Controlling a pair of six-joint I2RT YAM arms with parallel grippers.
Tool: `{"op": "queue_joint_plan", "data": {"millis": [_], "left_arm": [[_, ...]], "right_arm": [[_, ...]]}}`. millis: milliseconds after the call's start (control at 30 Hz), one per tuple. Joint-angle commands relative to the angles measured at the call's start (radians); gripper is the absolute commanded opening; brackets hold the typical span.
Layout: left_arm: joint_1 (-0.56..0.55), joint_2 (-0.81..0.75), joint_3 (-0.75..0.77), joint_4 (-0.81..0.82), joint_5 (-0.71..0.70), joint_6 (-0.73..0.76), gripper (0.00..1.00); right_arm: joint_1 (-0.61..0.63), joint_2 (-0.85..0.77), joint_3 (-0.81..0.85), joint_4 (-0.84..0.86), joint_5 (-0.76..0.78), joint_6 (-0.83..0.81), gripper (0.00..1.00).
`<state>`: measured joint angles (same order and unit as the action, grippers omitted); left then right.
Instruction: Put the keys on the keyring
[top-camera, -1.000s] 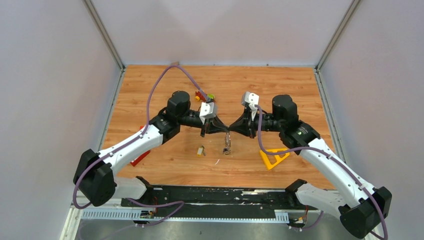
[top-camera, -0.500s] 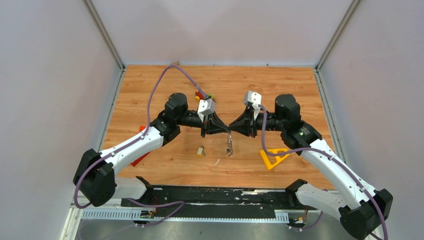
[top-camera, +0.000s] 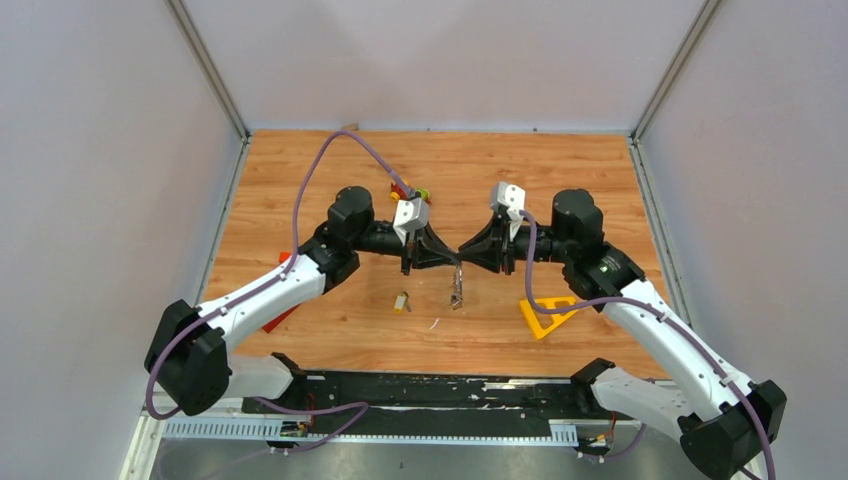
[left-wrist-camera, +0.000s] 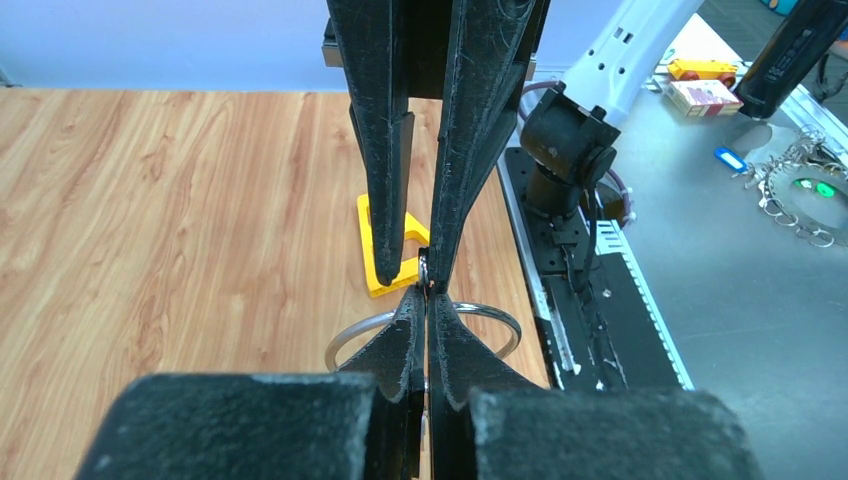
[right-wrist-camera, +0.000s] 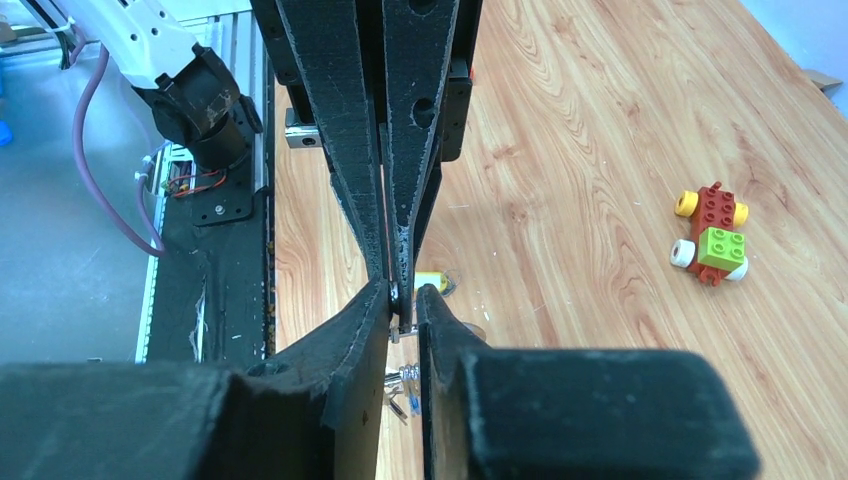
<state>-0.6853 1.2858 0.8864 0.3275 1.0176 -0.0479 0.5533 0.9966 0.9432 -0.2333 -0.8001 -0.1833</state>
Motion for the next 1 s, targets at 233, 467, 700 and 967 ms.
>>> {"op": "queue_joint_plan", "data": {"millis": [233, 467, 700, 967], "left_arm": [[-0.008, -0.052, -0.004, 0.052, 0.044, -0.015, 0.00], [-0.008, -0.049, -0.004, 0.055, 0.043, -0.019, 0.00], [-0.008, -0.048, -0.004, 0.056, 0.045, -0.021, 0.00], [-0.008, -0.039, 0.000, 0.067, 0.045, -0.037, 0.00]], "right_arm": [[-0.034, -0.019, -0.030, 0.034, 0.019, -0.021, 0.19], [-0.036, -0.018, -0.032, 0.034, 0.001, -0.021, 0.25], [-0.036, -0.016, -0.034, 0.036, -0.006, -0.026, 0.24], [-0.037, -0.004, -0.037, 0.057, -0.010, -0.013, 0.21]]}}
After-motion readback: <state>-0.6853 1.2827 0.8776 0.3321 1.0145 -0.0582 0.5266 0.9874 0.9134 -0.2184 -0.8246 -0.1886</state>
